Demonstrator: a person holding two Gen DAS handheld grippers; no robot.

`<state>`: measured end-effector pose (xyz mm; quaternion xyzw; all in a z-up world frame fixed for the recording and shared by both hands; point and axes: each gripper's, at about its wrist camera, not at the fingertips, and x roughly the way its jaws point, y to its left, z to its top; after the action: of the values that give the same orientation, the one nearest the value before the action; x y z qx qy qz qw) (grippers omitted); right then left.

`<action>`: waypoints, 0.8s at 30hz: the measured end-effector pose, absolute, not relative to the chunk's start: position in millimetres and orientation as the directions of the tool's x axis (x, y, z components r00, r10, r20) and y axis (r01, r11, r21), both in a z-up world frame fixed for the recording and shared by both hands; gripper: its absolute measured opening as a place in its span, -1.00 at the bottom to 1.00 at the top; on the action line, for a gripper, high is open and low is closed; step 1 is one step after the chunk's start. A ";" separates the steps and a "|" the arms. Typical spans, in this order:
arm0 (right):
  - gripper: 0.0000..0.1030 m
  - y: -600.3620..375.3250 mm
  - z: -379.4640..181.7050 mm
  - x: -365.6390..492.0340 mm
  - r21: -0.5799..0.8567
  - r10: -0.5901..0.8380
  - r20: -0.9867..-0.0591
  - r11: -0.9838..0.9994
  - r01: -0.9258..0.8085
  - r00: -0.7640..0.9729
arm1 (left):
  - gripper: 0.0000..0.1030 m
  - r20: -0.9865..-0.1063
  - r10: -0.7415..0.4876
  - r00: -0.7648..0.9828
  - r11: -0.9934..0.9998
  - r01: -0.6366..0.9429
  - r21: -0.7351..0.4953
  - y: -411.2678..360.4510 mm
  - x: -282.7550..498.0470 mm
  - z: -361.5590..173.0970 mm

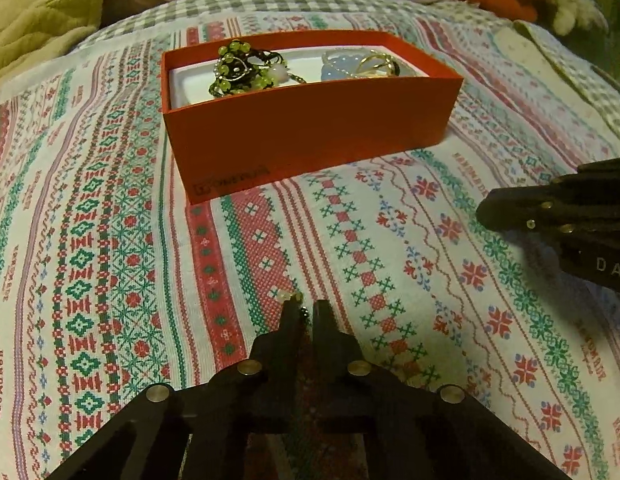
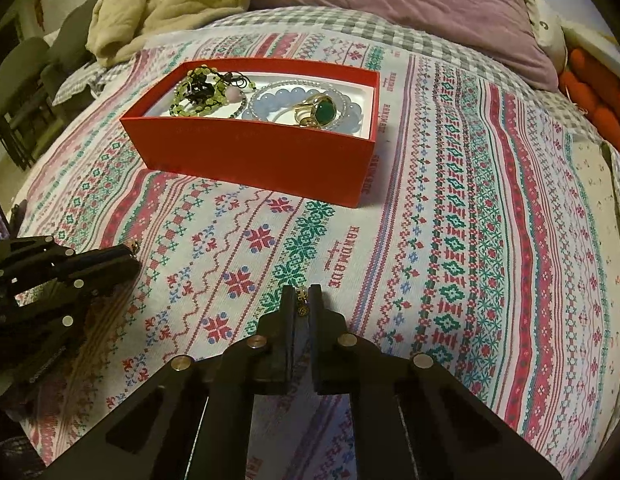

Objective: Organize jewelry
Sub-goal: 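Grasp a gold earring with the right tool while the left tool grasps another earring, then carry both held earrings over the red box and lower them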

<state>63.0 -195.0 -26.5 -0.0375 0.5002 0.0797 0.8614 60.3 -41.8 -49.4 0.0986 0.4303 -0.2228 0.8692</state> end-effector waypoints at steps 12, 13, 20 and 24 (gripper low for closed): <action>-0.90 -191.9 -12.4 56.6 0.031 0.126 -0.856 0.981 -0.193 0.502 | -1.00 -0.789 -0.305 0.534 0.885 0.464 -0.029 -38.8 62.1 -45.2; -0.90 -192.8 -10.1 56.2 0.033 0.128 -0.853 0.981 -0.193 0.506 | -1.00 -0.789 -0.306 0.533 0.886 0.462 -0.031 -37.6 62.5 -44.5; -0.90 -205.5 6.9 53.8 0.067 0.150 -0.835 0.983 -0.173 0.530 | -1.00 -0.778 -0.317 0.543 0.896 0.441 -0.057 -26.6 67.1 -34.4; -0.90 -211.4 18.4 53.4 0.079 0.157 -0.820 0.983 -0.163 0.551 | -1.00 -0.763 -0.327 0.557 0.898 0.435 -0.066 -21.0 68.8 -25.0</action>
<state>53.4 -211.4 18.4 -0.0033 0.4650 0.0908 0.8806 68.8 -21.0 -25.0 0.0652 0.4177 -0.2165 0.8800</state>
